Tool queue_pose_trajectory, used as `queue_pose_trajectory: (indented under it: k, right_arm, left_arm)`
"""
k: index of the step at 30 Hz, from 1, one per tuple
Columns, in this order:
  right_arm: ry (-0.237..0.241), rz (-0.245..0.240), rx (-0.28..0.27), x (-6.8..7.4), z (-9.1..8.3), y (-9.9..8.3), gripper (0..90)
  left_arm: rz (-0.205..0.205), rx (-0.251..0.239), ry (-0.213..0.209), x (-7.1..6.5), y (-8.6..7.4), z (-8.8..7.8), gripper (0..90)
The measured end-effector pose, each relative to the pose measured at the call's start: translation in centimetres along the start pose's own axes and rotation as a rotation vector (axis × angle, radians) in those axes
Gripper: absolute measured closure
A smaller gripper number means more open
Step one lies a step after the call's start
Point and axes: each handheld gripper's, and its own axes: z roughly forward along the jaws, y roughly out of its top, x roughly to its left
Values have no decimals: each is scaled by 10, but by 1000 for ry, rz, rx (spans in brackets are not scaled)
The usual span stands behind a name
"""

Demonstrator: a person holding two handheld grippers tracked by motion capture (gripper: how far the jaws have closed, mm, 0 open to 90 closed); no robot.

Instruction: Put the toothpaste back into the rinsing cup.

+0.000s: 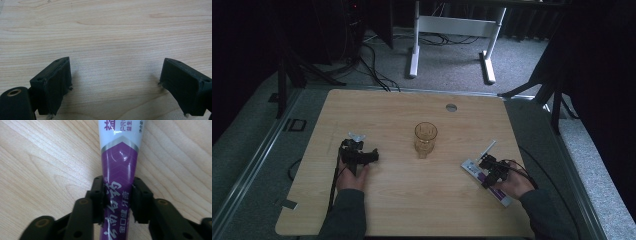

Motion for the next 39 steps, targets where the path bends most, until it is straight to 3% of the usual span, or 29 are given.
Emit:
queue_pose_trajectory:
  k: [10, 19, 31, 39]
  right_arm:
    - [-14, 7, -37, 0, -7, -4, 722]
    - [-26, 25, -127, -5, -25, -9, 727]
    - [-53, 65, -205, -11, -36, -11, 729]
    - [-81, 105, -300, -12, -39, -7, 732]
  left_arm:
    - [0, 0, 0, 0, 0, 0, 103]
    - [0, 0, 0, 0, 0, 0, 103]
    - [0, 0, 0, 0, 0, 0, 103]
    - [0, 0, 0, 0, 0, 0, 103]
